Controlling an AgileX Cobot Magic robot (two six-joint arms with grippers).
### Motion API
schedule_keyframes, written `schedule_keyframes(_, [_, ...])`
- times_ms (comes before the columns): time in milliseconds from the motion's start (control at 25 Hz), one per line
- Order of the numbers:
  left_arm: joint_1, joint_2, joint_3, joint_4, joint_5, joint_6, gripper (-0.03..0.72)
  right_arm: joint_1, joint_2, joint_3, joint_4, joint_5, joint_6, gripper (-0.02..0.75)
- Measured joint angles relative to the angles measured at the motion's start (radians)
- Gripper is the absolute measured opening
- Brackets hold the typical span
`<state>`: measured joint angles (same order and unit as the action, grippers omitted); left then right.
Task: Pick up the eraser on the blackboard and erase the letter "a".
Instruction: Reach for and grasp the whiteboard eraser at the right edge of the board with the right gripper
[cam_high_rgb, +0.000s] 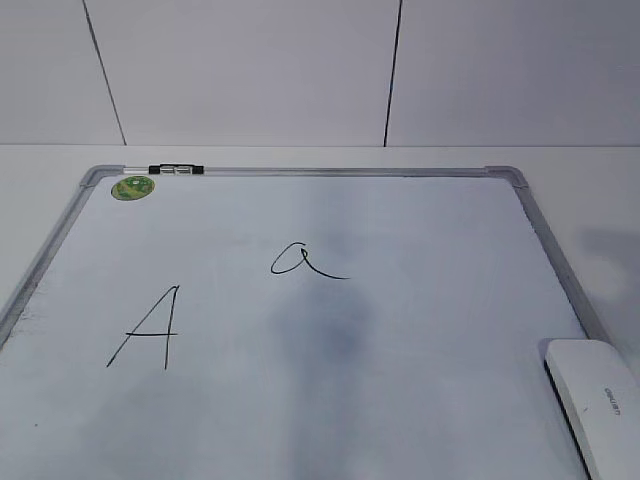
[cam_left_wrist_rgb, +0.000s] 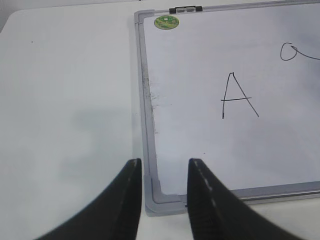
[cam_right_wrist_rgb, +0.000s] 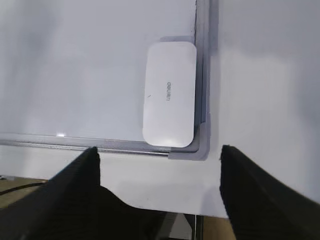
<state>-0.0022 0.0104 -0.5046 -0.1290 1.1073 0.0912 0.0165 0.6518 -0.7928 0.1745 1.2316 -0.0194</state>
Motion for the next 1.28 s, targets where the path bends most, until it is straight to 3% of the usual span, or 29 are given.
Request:
schedule_keyframes(520, [0.0,0.0,0.0,-0.049,0.0,0.0,0.235,0.101,0.14,0.0,0.017,0.017,0.006,0.592])
schedule_keyframes(1080, [0.0,0.0,0.0,-0.078,-0.002,0.0,0.235,0.107,0.439,-0.001,-0.039,0.009,0.007,0.592])
schedule_keyframes(1280, [0.0,0.0,0.0,-0.08,-0.003,0.0,0.238,0.107,0.479,-0.001,-0.06,-0.058,0.007,0.592])
